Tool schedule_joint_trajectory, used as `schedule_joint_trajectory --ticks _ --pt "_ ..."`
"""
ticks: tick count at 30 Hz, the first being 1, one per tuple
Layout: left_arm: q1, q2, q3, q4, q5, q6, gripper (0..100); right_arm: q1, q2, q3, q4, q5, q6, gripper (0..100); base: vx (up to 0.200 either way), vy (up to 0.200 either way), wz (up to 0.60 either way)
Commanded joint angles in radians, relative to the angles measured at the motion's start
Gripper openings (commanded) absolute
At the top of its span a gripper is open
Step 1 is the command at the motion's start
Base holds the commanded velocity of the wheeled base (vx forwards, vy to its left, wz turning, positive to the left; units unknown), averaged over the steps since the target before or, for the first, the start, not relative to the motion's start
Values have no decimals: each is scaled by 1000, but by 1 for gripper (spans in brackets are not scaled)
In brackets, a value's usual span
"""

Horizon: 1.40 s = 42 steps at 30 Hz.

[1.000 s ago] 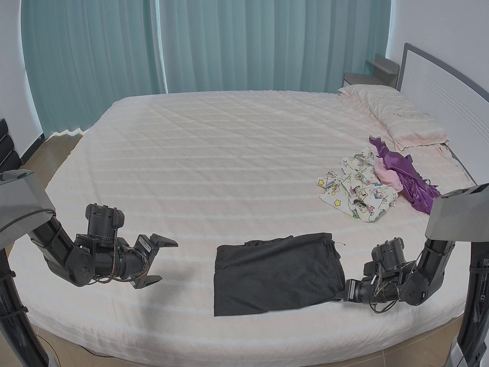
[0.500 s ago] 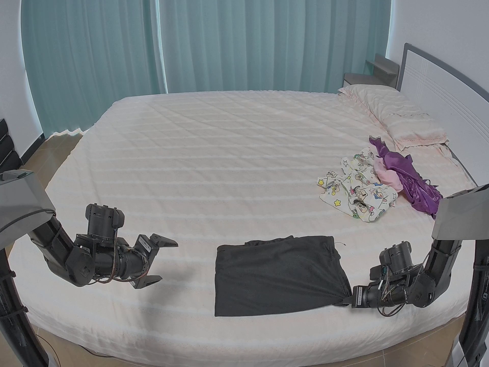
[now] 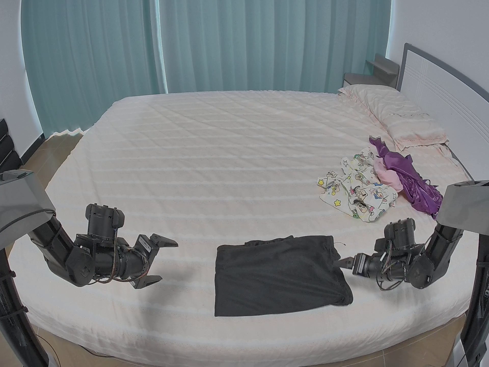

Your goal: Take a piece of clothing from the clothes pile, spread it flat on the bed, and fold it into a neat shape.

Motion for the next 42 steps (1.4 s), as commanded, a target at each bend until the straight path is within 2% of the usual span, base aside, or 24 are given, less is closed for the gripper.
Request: schedule_joint_trajectory --ticks 1,7,13,14,22,24,26,29,42 --pt "0 0 0 0 0 0 100 14 139 -235 8 -9 144 100 0 0 0" --pt "0 0 0 0 0 0 100 18 286 -449 9 -72 205 100 0 0 0" --pt "0 0 1 0 0 0 100 38 337 -529 9 -72 253 100 0 0 0" --pt "0 0 1 0 0 0 100 41 343 -541 9 -72 262 0 0 0 0" --pt "0 1 1 0 13 -2 100 32 354 -586 20 -77 302 0 0 0 0" --pt "-2 1 1 0 20 -2 100 26 338 -590 15 -91 379 0 0 0 0" --pt "-2 1 1 0 20 -2 100 20 328 -597 15 -108 405 0 0 0 0" --pt "-2 1 0 0 20 -2 100 -2 320 -597 5 -112 416 0 0 0 0" --pt "-2 1 1 0 20 -2 100 -9 323 -587 5 -118 416 0 0 0 0"
